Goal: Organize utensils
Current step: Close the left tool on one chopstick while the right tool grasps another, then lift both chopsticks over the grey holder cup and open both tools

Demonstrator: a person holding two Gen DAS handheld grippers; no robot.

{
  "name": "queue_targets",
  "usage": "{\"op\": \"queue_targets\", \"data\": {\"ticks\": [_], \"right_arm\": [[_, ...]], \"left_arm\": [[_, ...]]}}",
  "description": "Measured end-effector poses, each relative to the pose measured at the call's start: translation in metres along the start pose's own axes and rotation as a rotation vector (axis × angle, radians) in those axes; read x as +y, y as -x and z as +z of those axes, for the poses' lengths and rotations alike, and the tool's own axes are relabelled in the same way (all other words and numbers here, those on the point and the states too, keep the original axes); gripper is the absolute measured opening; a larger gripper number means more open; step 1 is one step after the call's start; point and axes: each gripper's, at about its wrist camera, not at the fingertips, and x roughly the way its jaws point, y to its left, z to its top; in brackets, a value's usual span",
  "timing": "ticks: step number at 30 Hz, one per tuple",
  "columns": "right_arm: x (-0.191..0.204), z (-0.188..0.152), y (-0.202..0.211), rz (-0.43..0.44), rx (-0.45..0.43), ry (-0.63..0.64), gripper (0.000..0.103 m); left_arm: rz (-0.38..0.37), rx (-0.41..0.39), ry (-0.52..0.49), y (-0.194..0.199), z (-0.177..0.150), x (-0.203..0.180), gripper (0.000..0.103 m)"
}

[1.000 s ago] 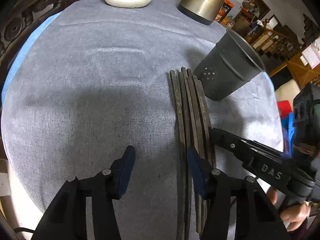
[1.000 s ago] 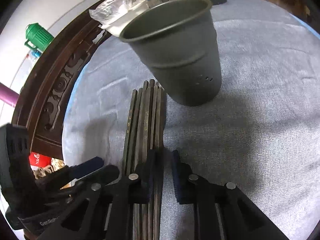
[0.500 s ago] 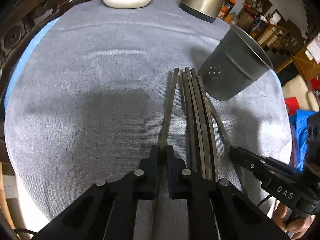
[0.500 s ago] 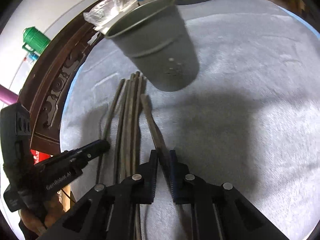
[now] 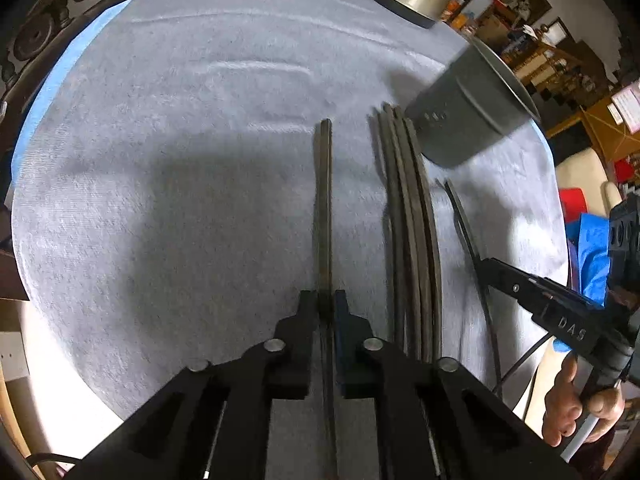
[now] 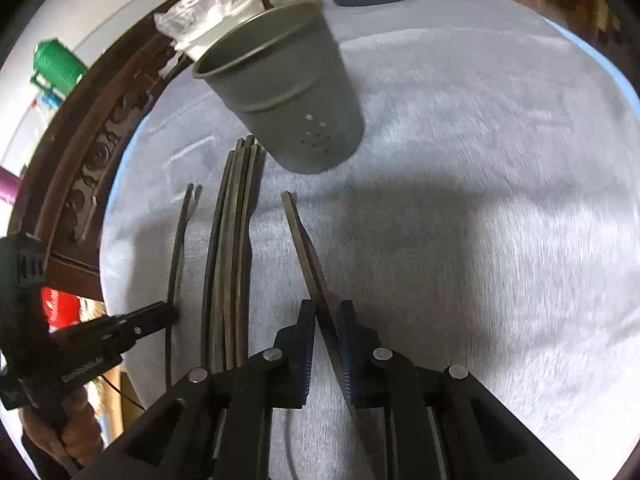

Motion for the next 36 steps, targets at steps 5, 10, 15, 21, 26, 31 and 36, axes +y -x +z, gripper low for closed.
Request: {"op": "queue_targets", "data": {"ticks": [5, 10, 15, 21, 26, 31, 36], "right_arm": [[0.014, 0.020, -0.013, -0.037, 0.006, 0.050, 0.053], [0.026, 0.034, -0.022, -0.099, -0.001, 0.111, 0.026], [0.024, 0.040, -0.020, -0.078, -0.015, 0.123, 0.008], [0.013, 0.037, 0.025, 0.057, -0.108, 0.109, 0.008], [0.016, 0.032, 0.075, 0.149, -0.232, 0.136, 0.008], [0.016, 0.024, 0.124, 0.204, -0.401, 0.147, 0.007], [0.017, 0.019, 0.161, 0.205, -0.595, 0.141, 0.006]], "left_arm": [[-0.033, 0.005, 0.034, -0.001, 0.027, 0.007, 0.034], [-0.032, 0.011, 0.052, 0.003, 0.046, 0.016, 0.032], [0.043, 0.002, 0.010, 0.006, 0.050, 0.017, 0.008], [0.003, -0.068, 0.020, 0.019, 0.045, 0.012, 0.007], [-0.019, -0.228, -0.031, 0.080, 0.043, 0.000, 0.007], [-0.026, -0.414, -0.091, 0.144, 0.036, -0.020, 0.007], [-0.061, -0.692, -0.099, 0.183, 0.025, -0.050, 0.008]]}}
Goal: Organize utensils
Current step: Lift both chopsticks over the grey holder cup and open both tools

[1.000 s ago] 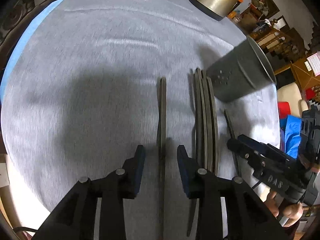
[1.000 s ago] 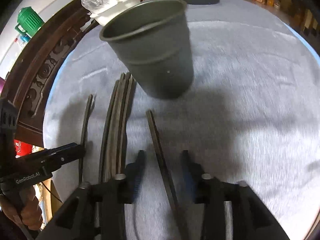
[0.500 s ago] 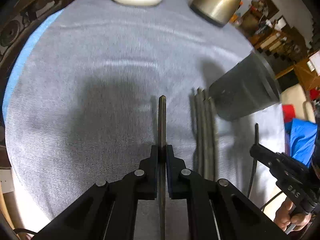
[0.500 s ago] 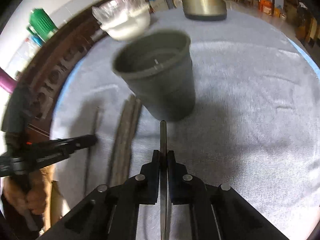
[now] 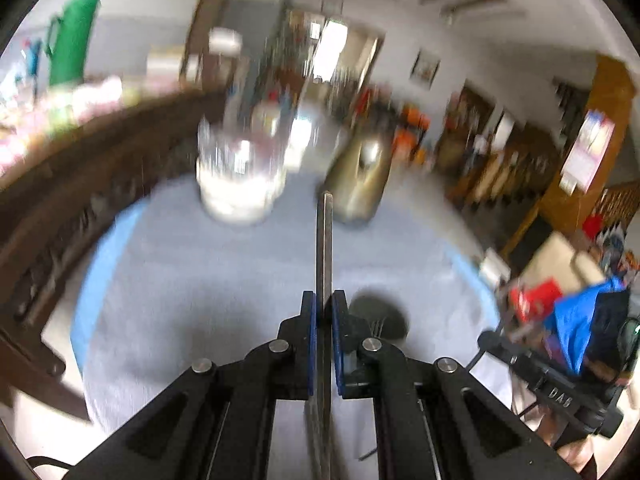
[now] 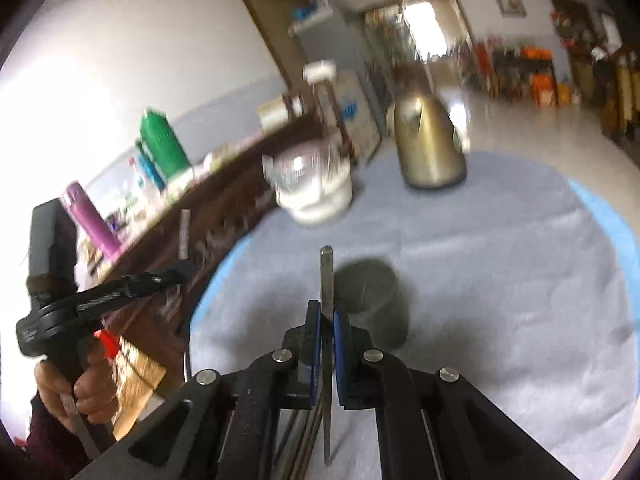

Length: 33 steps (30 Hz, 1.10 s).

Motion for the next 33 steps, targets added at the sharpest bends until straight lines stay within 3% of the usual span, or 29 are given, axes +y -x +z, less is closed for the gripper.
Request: {"op": "queue_targets", "data": {"ticks": [3, 8, 17, 21, 25, 29, 33], "right_arm": [[0.002, 0.005, 0.009, 0.005, -0.066, -0.002, 0.006], [0.003, 0.007, 0.014, 0.009, -0.097, -0.011, 0.006], [-0.004, 0.037, 0.040, -0.004, -0.244, -0.055, 0.006], [-0.010, 0.053, 0.049, -0.028, -0.342, -0.092, 0.006], [-0.013, 0.057, 0.043, -0.113, -0.414, -0.089, 0.006], [-0.013, 0.054, 0.019, -0.178, -0.388, -0.040, 0.006], [-0.022, 0.048, -0.008, -0.170, -0.281, -0.056, 0.006]], "left_arm": [[-0.046, -0.094, 0.020, 0.014, 0.007, -0.005, 0.008], [-0.113, -0.101, 0.097, 0.006, 0.019, -0.009, 0.008], [-0.097, -0.239, 0.122, -0.004, 0.043, -0.030, 0.008], [-0.066, -0.366, 0.136, -0.022, 0.061, -0.042, 0.008], [-0.012, -0.475, 0.141, -0.051, 0.062, -0.054, 0.008], [0.035, -0.428, 0.093, -0.099, 0.048, -0.061, 0.008], [0.064, -0.351, 0.063, -0.129, 0.028, -0.058, 0.008]]}}
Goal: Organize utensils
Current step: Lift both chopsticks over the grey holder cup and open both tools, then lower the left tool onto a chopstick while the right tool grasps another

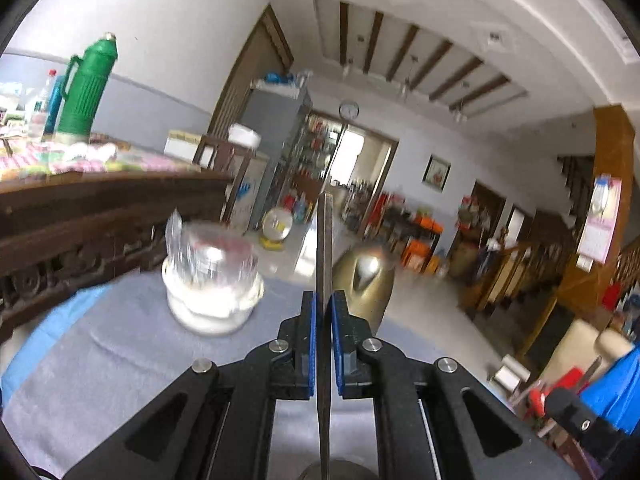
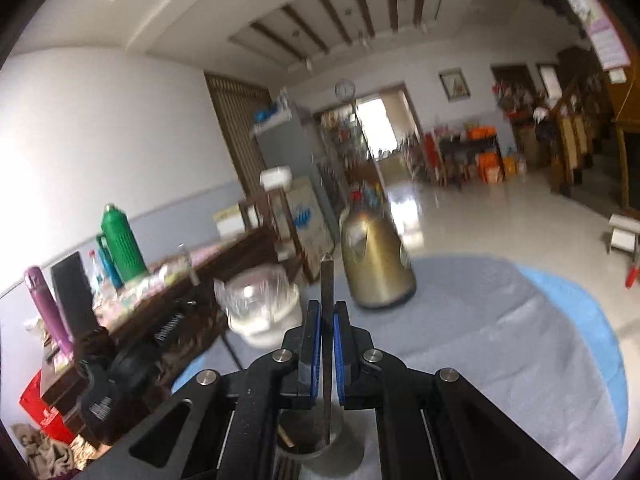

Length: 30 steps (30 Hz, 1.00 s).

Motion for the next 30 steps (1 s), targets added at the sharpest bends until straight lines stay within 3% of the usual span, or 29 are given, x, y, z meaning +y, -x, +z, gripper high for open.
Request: {"op": "queue_targets", "data": {"ticks": [6, 7, 9, 10, 11, 12, 15, 18, 25, 30], "right_arm": [[-0.012, -0.010, -0.014, 0.053, 0.140, -0.077, 0.010], [-0.016, -0.010, -0.011, 0.060, 0.142, -0.096, 0.015], [-0.025, -0.009, -0.003, 0.085, 0.129, -0.145, 0.026], [-0.031, -0.009, 0.005, 0.102, 0.111, -0.177, 0.038], [-0.036, -0.010, 0.011, 0.111, 0.093, -0.201, 0.057], [-0.042, -0.012, 0.021, 0.120, 0.058, -0.230, 0.065], [-0.055, -0.023, 0.047, 0.131, 0.004, -0.268, 0.066], [-0.068, -0.039, 0.059, 0.138, 0.011, -0.290, 0.066], [-0.088, -0.086, 0.058, 0.132, 0.140, -0.329, 0.066], [-0.086, -0.124, 0.046, 0.148, 0.255, -0.351, 0.066]], "left_arm": [[-0.005, 0.070, -0.016, 0.007, -0.014, 0.006, 0.009], [-0.008, 0.080, -0.026, 0.010, -0.016, 0.006, 0.015], [-0.004, 0.092, -0.063, 0.021, -0.017, 0.004, 0.039], [0.007, 0.084, -0.083, 0.030, -0.019, 0.005, 0.050], [0.018, 0.077, -0.099, 0.039, -0.021, 0.004, 0.056], [0.020, 0.076, -0.115, 0.048, -0.022, 0.004, 0.059], [0.024, 0.121, -0.170, 0.072, -0.032, 0.007, 0.068], [0.047, 0.182, -0.211, 0.093, -0.048, 0.010, 0.072], [0.114, 0.387, -0.190, 0.116, -0.099, 0.035, 0.073], [0.169, 0.473, -0.203, 0.125, -0.121, 0.048, 0.073]]}}
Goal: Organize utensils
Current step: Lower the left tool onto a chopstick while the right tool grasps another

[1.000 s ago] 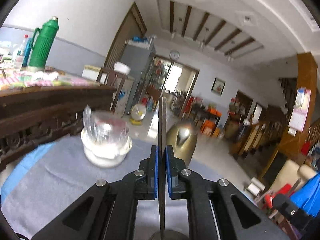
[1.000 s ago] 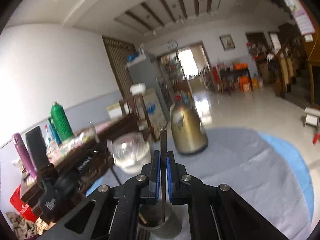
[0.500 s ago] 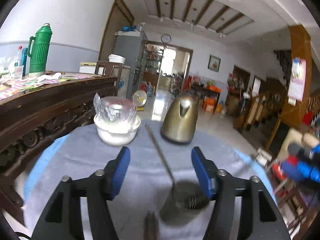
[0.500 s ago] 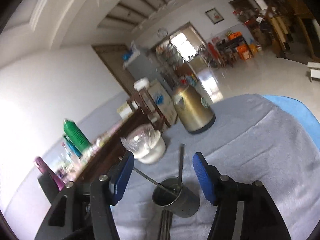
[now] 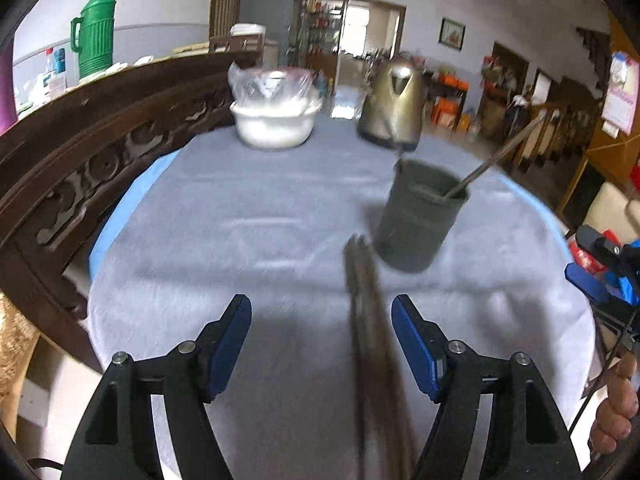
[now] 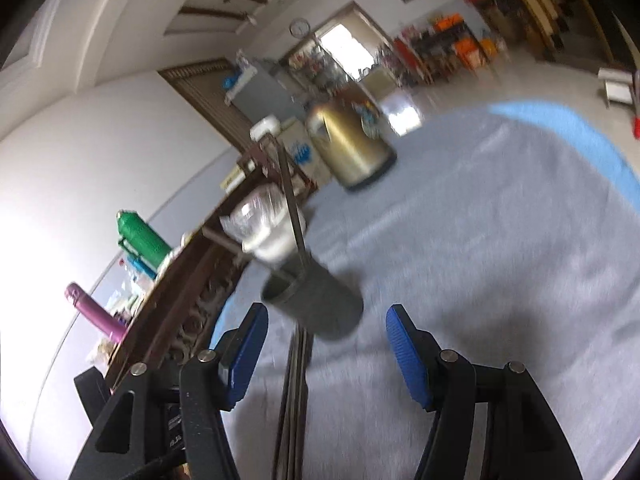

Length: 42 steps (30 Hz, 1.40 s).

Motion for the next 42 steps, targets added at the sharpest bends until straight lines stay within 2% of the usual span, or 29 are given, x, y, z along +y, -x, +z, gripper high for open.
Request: {"op": "queue_targets", "data": {"ticks": [5, 10, 12, 14, 16, 23, 25, 30, 35, 42], "right_arm": [[0.005, -0.025, -0.021, -0.007, 0.099, 0.033, 0.066], [0.019, -0.035, -0.035, 0.002, 0.158, 0.077, 0.063], [0.025, -0.039, -0.041, 0.010, 0.183, 0.091, 0.056], [0.030, -0.043, -0.046, 0.014, 0.212, 0.102, 0.045], [0.035, -0.046, -0.050, 0.011, 0.235, 0.114, 0.040], [0.053, -0.056, -0.080, -0.004, 0.341, 0.141, 0.036], [0.056, -0.061, -0.091, -0.019, 0.370, 0.146, 0.032], [0.058, -0.067, -0.108, -0.087, 0.410, 0.165, 0.027], [0.060, -0.075, -0.120, -0.109, 0.452, 0.178, 0.026], [0.061, -0.076, -0.136, -0.168, 0.469, 0.179, 0.025]], "left_arm": [[0.020, 0.036, 0.026, 0.000, -0.005, 0.012, 0.073], [0.011, 0.061, 0.047, -0.005, -0.005, 0.021, 0.073], [0.008, 0.065, 0.046, -0.007, -0.006, 0.024, 0.073], [0.003, 0.072, 0.052, -0.008, -0.006, 0.028, 0.073], [-0.005, 0.078, 0.061, -0.010, -0.007, 0.032, 0.073], [-0.049, 0.125, 0.107, -0.018, -0.014, 0.047, 0.073], [-0.072, 0.140, 0.119, -0.020, -0.016, 0.050, 0.073], [-0.106, 0.170, 0.110, -0.024, -0.022, 0.052, 0.073], [-0.138, 0.191, 0.129, -0.027, -0.026, 0.055, 0.073], [-0.144, 0.191, 0.146, -0.025, -0.028, 0.061, 0.073]]}}
